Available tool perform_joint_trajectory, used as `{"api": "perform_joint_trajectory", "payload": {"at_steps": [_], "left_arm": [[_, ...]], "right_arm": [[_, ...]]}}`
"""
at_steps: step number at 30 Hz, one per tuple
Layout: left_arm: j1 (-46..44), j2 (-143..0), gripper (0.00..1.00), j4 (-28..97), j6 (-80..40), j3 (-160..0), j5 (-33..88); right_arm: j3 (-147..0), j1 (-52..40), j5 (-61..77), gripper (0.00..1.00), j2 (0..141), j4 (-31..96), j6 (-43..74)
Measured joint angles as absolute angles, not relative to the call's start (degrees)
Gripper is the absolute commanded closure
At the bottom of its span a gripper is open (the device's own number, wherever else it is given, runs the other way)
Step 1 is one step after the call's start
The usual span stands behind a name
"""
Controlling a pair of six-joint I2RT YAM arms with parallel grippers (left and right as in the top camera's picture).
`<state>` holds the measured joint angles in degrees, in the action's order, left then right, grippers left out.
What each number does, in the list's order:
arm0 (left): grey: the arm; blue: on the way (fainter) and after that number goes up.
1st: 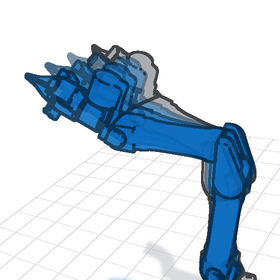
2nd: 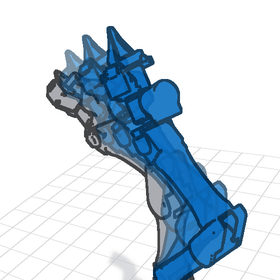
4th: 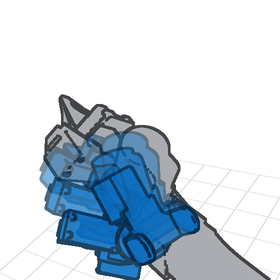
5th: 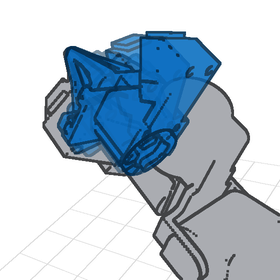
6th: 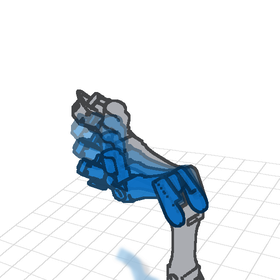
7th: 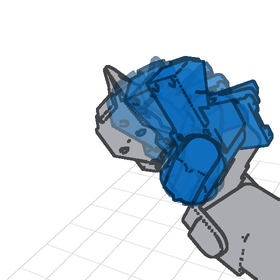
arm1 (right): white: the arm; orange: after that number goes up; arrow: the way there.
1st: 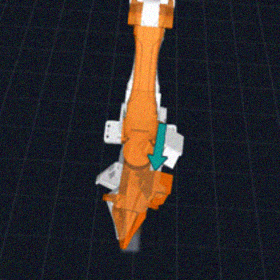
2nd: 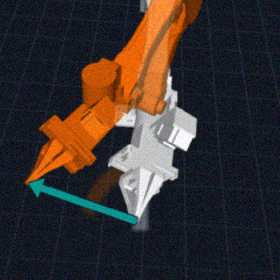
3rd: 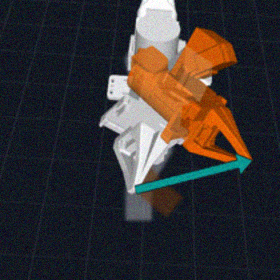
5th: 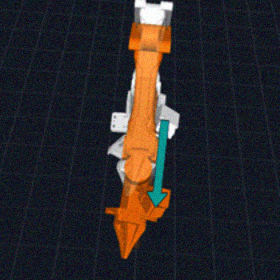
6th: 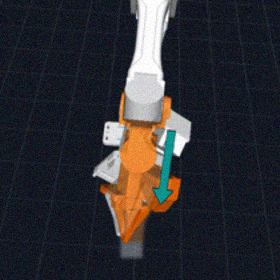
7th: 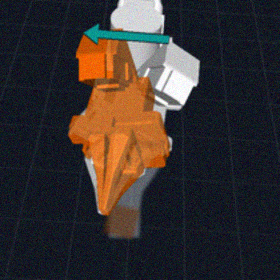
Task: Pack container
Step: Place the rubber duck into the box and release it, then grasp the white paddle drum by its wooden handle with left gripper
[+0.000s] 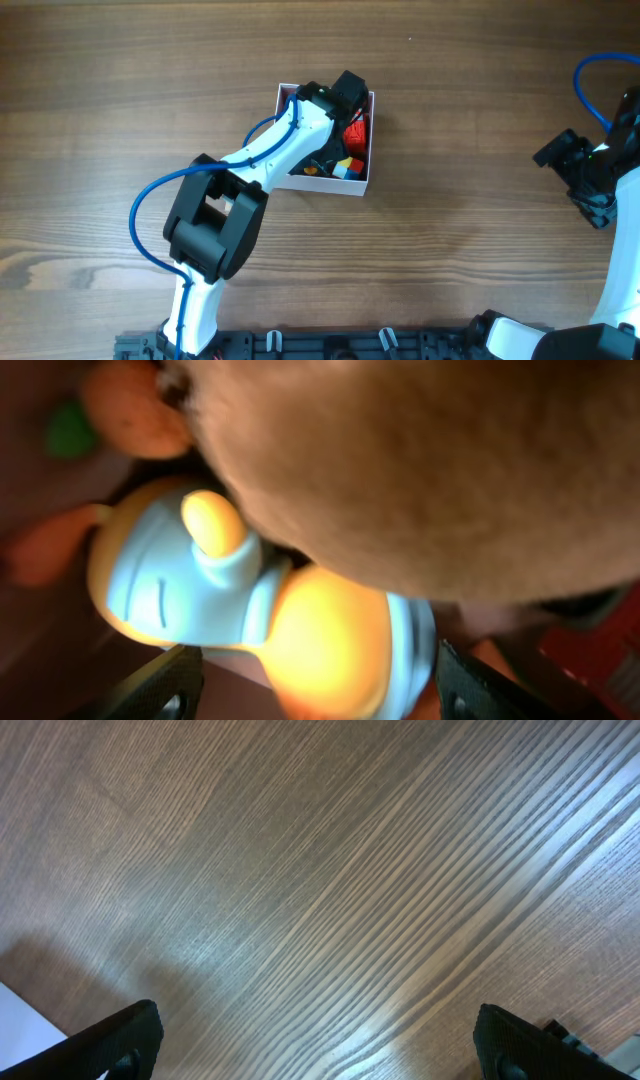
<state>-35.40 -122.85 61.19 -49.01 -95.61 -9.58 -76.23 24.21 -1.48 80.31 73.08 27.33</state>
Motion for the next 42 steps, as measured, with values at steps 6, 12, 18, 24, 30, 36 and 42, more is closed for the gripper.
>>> {"api": "perform_joint_trajectory", "payload": {"at_steps": [6, 12, 18, 24, 30, 36, 42], "left_arm": [[-35.40, -122.21, 0.26, 62.78, -46.04, -95.96, -7.99], [-35.40, -115.90, 0.20, 63.46, -42.15, -96.03, -7.38], [-35.40, -106.45, 0.08, 65.12, -33.93, -96.40, -7.44], [-31.03, -100.16, 0.12, 79.22, -26.26, -96.77, -12.34], [-18.83, -100.07, 0.16, 82.94, -18.09, -96.47, -10.46], [-11.84, -99.81, 0.21, 71.29, -6.22, -86.54, -2.96], [-9.67, -99.96, 0.18, 57.91, -3.38, -70.87, -0.64]], "right_arm": [[-76.23, 24.21, -1.48, 0.00, 80.31, 73.08, 27.33], [-76.23, 24.21, -1.48, 0.00, 80.34, 72.88, 27.33], [-76.23, 24.21, -1.48, 0.00, 80.31, 72.86, 27.33], [-76.23, 24.21, -1.48, 0.00, 80.31, 72.84, 27.33], [-76.23, 24.21, -1.48, 0.00, 80.31, 72.84, 27.33], [-76.23, 24.21, -1.45, 0.00, 80.31, 72.79, 27.33], [-76.23, 24.21, -1.48, 0.00, 80.31, 72.69, 27.33]]}}
